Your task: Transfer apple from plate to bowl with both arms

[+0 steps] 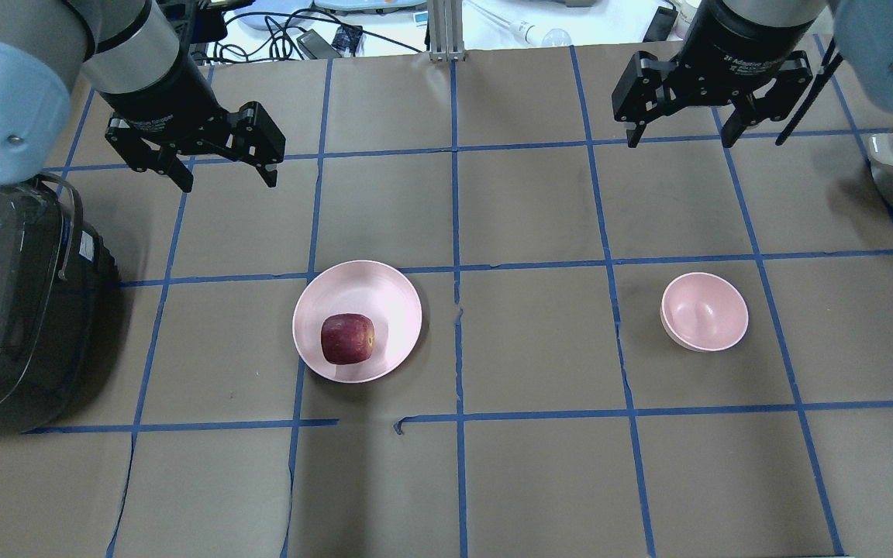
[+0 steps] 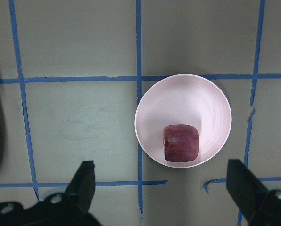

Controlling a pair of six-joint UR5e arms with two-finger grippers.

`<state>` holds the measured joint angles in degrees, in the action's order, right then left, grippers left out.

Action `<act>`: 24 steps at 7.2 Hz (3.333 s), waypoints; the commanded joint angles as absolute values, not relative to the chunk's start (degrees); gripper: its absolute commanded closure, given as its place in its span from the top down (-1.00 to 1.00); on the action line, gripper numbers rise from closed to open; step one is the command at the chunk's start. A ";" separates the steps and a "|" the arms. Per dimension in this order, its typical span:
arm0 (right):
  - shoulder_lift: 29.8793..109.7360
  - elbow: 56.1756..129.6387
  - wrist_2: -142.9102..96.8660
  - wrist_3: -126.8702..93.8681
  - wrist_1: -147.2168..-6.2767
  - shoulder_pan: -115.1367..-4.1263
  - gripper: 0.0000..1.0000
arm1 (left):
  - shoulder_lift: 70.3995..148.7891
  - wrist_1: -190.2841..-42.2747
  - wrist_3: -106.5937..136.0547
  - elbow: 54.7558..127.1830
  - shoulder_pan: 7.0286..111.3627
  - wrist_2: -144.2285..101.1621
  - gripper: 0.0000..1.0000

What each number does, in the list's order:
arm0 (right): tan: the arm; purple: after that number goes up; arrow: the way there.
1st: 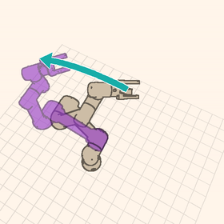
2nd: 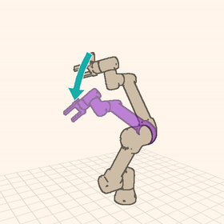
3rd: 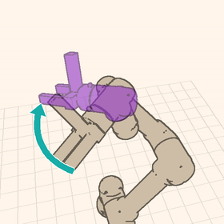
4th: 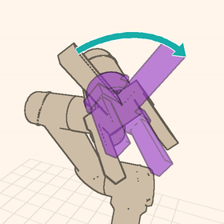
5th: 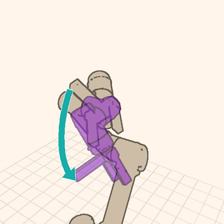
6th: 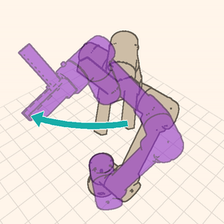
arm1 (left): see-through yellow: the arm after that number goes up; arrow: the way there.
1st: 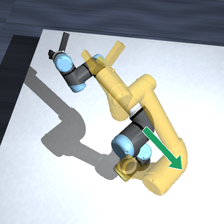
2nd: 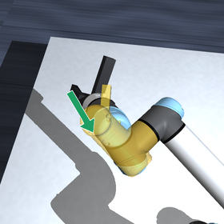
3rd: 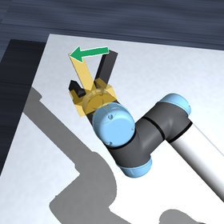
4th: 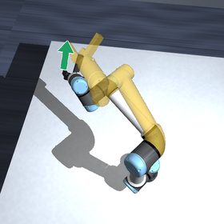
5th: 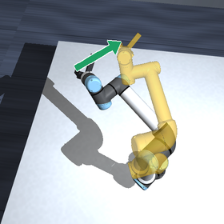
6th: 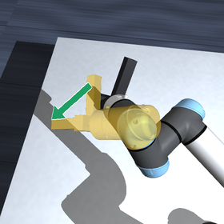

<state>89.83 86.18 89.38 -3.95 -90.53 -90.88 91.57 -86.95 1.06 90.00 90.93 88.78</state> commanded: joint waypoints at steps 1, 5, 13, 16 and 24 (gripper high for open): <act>89.82 86.22 89.38 -3.96 -90.53 -90.88 1.00 | 91.50 -86.92 1.05 90.17 90.97 88.77 1.00; 89.82 86.22 89.47 -3.78 -90.53 -90.88 1.00 | 91.49 -86.66 1.23 90.44 91.05 88.68 1.00; 89.82 86.31 89.39 -3.43 -90.53 -90.88 1.00 | 92.02 -83.41 1.32 90.53 90.70 88.24 1.00; 89.91 86.22 89.56 -3.25 -90.53 -90.88 1.00 | 92.02 -83.41 1.41 90.88 90.79 88.33 1.00; 90.26 86.13 89.65 -3.16 -90.35 -90.79 1.00 | 94.74 -78.06 5.16 96.56 94.20 88.24 1.00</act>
<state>90.24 86.11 89.65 -3.16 -90.42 -90.82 93.63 -80.27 3.17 93.30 92.33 88.24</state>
